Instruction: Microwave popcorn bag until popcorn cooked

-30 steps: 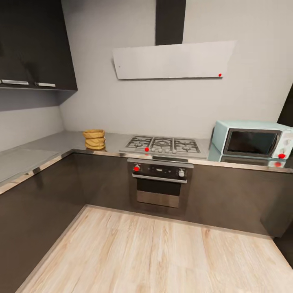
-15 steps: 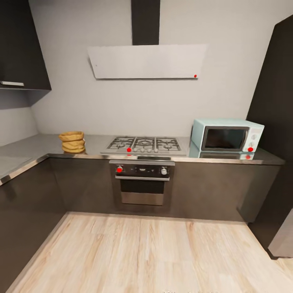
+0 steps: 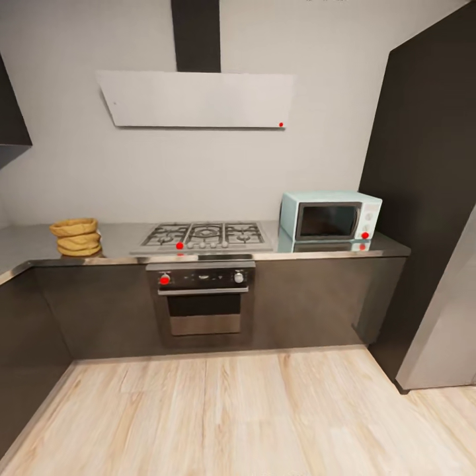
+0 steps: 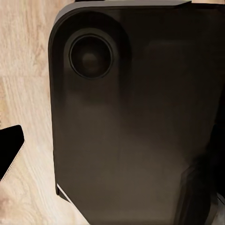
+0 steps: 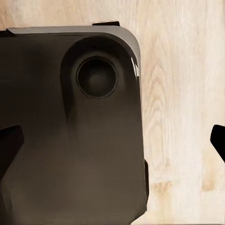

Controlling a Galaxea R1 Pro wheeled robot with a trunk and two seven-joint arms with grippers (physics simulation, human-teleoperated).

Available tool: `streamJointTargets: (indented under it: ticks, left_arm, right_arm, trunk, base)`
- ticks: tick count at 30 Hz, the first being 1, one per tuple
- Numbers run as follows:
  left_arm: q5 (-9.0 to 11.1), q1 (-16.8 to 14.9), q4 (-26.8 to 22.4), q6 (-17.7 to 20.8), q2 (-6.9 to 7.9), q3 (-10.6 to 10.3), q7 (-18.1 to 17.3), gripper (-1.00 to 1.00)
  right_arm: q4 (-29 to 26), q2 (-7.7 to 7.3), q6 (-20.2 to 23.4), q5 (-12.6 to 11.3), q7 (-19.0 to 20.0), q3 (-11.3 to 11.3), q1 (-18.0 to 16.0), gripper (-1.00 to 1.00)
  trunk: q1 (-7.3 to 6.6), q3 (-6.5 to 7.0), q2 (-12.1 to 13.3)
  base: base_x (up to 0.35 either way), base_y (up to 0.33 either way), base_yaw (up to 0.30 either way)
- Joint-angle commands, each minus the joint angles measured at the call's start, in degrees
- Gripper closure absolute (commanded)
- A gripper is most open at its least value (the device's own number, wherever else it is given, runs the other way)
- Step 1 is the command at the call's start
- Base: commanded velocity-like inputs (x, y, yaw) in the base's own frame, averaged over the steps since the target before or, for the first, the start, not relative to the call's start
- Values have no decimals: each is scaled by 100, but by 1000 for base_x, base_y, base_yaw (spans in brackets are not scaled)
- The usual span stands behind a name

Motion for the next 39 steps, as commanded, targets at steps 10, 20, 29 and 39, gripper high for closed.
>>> streamJointTargets:
  ticks: [10, 20, 29, 39]
  left_arm:
    - [19, 0, -3, -3, -4, 10, -1, -100]
    - [17, 0, -2, -3, -9, 2, -1, -100]
    - [-36, 0, -3, -4, -52, -16, -4, -100]
    - [7, 0, -3, 14, -53, -25, -1, -100]
  right_arm:
    - [3, 1, -26, -19, 1, -27, -2, -100]
    - [3, 7, -26, -19, 1, -23, -2, -100]
    - [1, 1, -13, 15, 1, -18, -2, -100]
    - [2, 1, -19, 80, 1, 34, -2, -100]
  trunk:
    - [0, -4, -2]
    - [0, 6, -2]
    - [0, 26, -2]
    - [0, 26, -2]
  base:
    - [0, 0, -283]
    - [0, 0, -283]
    - [0, 0, -212]
    - [142, 0, -6]
